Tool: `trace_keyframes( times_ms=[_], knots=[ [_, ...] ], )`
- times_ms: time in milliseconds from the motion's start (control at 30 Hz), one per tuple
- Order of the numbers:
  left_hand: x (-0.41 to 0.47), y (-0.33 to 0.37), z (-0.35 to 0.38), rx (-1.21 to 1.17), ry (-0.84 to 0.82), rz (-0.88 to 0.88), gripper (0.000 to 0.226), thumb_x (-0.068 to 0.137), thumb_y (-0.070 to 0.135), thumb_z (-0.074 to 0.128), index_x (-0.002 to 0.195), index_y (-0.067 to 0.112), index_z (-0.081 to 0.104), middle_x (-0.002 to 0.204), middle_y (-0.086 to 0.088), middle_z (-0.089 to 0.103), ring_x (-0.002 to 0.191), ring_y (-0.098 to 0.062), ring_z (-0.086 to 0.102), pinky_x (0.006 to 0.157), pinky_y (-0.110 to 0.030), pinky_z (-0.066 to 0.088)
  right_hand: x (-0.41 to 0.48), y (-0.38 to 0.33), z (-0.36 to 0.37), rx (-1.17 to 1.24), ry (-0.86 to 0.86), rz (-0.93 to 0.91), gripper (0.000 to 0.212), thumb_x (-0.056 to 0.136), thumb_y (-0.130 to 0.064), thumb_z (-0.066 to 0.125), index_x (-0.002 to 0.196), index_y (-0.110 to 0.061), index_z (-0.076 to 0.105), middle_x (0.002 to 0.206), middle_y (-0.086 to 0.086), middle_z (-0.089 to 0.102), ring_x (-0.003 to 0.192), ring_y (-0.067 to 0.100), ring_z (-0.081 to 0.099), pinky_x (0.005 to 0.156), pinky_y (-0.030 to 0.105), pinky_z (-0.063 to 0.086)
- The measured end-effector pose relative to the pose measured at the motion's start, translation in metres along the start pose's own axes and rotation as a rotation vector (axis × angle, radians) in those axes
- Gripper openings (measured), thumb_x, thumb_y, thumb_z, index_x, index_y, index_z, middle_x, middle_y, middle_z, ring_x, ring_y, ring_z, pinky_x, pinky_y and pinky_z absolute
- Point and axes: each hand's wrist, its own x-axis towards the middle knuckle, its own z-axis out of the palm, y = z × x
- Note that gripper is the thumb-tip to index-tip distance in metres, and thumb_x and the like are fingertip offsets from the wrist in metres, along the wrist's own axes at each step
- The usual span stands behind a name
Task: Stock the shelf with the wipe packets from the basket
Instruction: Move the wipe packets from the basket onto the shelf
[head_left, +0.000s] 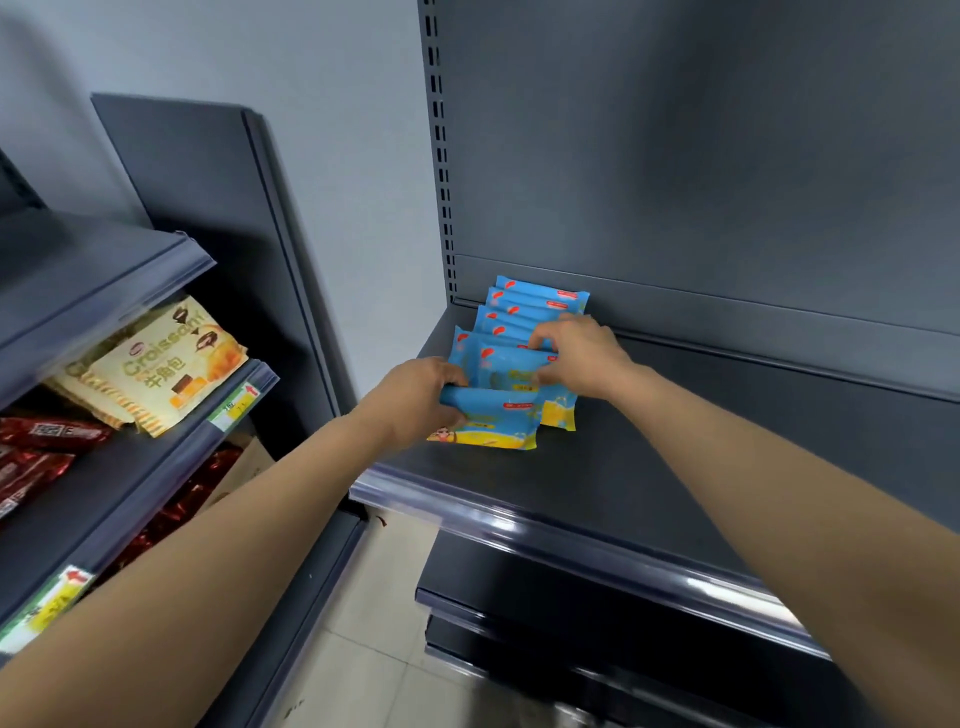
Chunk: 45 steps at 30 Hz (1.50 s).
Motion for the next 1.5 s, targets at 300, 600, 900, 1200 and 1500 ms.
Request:
trace_keyframes(
  times_ms=[300,600,900,1200,1500],
  knots=[
    [0.037,0.008,0.025,0.256,0.050,0.022,0.058,0.076,0.039,0.068,0.127,0.017,0.048,0.126,-0.004,0.050,0.114,-0.024,0.043,0.092,-0.036,0.036,-0.025,0.007,-0.023,0.106,0.156,0.070,0.029,0.090,-0.016,0.053,0.118,-0.017,0.060,0.119,0.007,0.061,0.109,0.025,0.056,0.095,0.042,0.044],
    [0.015,0.018,0.015,0.248,0.168,0.124,0.064,0.078,0.037,0.068,0.131,0.014,0.040,0.127,-0.007,0.045,0.116,-0.026,0.039,0.097,-0.037,0.033,-0.069,-0.023,-0.036,0.006,0.203,0.080,0.032,0.093,-0.021,0.050,0.125,-0.016,0.055,0.124,0.006,0.057,0.109,0.024,0.054,0.095,0.044,0.044],
    [-0.057,0.082,-0.024,0.189,0.527,0.563,0.047,0.078,0.019,0.070,0.119,0.004,0.054,0.115,-0.015,0.056,0.104,-0.035,0.051,0.091,-0.037,0.030,-0.167,-0.056,-0.065,-0.324,0.415,0.097,0.044,0.088,-0.028,0.056,0.130,-0.017,0.048,0.131,0.004,0.049,0.122,0.026,0.040,0.092,0.035,0.025],
    [-0.117,0.153,-0.013,0.111,0.581,0.793,0.053,0.068,0.016,0.079,0.113,0.001,0.056,0.108,-0.017,0.058,0.099,-0.038,0.056,0.091,-0.036,0.031,-0.288,-0.055,-0.085,-0.491,0.447,0.284,0.053,0.086,-0.031,0.061,0.133,-0.013,0.045,0.138,0.007,0.044,0.128,0.027,0.036,0.098,0.037,0.022],
    [-0.154,0.245,0.064,0.061,0.358,0.989,0.057,0.069,0.020,0.078,0.118,0.003,0.054,0.113,-0.015,0.056,0.106,-0.035,0.053,0.096,-0.034,0.027,-0.397,0.019,-0.065,-0.426,0.414,0.499,0.052,0.084,-0.028,0.061,0.132,-0.015,0.047,0.130,0.005,0.051,0.123,0.027,0.041,0.096,0.037,0.023]
  ],
)
